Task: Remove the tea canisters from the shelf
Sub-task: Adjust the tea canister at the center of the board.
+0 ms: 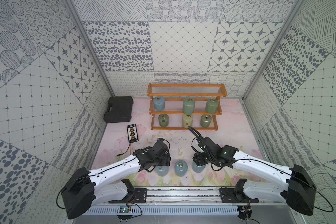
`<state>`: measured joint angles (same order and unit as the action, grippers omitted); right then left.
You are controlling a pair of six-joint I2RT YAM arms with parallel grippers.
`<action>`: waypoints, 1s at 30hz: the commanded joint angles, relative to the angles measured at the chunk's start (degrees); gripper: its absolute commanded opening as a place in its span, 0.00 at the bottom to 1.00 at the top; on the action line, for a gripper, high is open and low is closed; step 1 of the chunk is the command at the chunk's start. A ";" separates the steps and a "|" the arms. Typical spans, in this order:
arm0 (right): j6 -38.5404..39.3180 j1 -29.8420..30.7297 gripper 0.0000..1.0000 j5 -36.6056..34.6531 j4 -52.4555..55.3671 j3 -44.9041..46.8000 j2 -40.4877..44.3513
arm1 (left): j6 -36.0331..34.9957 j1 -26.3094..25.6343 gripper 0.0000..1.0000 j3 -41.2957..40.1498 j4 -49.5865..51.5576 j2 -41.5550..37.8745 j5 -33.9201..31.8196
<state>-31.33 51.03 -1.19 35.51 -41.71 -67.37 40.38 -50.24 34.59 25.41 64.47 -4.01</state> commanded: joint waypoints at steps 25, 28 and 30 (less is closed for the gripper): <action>-2.08 -1.28 0.66 1.37 5.03 -1.77 2.93 | -10.04 2.42 0.97 6.77 -3.00 0.58 -3.20; -1.07 -3.56 0.68 1.52 4.02 -3.16 4.66 | -11.94 2.53 0.98 7.89 -4.10 -0.15 -3.37; -0.03 -5.85 0.70 1.51 3.07 -4.38 6.52 | -13.57 2.90 0.98 9.04 -4.81 -0.50 -3.71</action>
<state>-33.34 47.37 0.64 40.75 -43.13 -63.61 32.56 -48.42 41.41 25.02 64.97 -6.61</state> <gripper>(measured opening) 0.691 0.978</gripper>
